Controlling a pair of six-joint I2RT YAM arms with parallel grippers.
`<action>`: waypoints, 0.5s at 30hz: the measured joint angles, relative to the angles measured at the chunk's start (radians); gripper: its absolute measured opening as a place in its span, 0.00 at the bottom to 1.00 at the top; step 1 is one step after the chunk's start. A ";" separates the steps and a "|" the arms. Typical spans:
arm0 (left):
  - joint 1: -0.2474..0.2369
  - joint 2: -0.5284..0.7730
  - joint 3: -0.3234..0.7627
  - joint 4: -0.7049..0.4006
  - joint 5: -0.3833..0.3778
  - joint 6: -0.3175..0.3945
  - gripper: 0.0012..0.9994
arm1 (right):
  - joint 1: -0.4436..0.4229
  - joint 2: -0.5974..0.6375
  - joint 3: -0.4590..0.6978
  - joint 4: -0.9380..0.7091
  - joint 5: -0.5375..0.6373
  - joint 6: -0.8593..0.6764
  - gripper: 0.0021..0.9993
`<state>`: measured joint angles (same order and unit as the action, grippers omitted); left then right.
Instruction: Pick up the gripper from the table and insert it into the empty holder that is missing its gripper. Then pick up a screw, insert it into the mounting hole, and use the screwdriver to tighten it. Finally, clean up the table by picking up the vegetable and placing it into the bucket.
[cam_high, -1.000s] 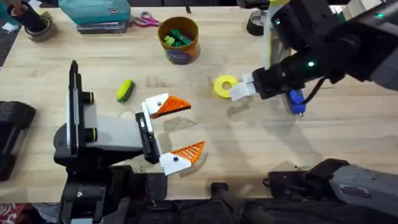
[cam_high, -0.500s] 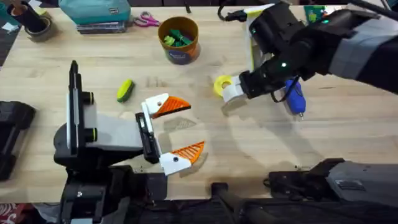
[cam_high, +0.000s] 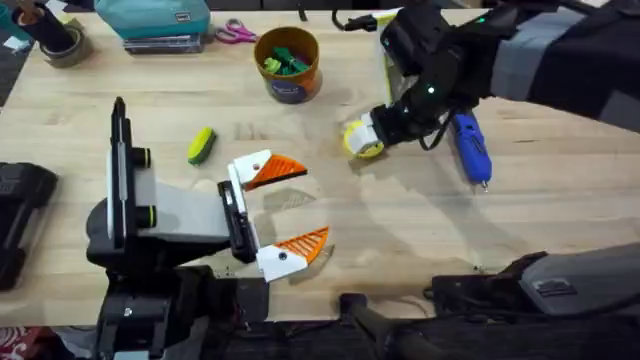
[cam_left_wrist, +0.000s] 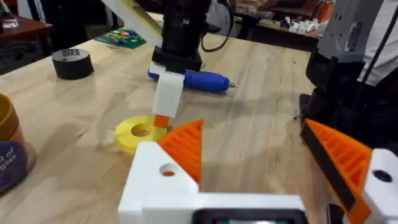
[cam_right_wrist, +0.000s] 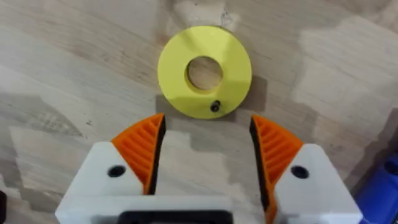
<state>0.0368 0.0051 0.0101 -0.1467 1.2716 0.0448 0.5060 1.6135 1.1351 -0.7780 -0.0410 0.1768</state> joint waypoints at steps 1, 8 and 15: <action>0.000 0.000 0.000 0.000 0.000 0.000 0.99 | 0.000 0.007 0.005 0.000 0.000 -0.002 0.82; 0.000 0.000 0.000 0.000 0.000 0.000 0.99 | 0.000 0.036 0.013 0.021 0.000 -0.002 0.71; 0.000 0.000 0.000 0.000 0.000 0.000 0.99 | 0.000 0.041 0.013 0.024 0.004 -0.002 0.65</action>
<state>0.0368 0.0051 0.0101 -0.1467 1.2716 0.0447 0.5060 1.6541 1.1477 -0.7539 -0.0367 0.1749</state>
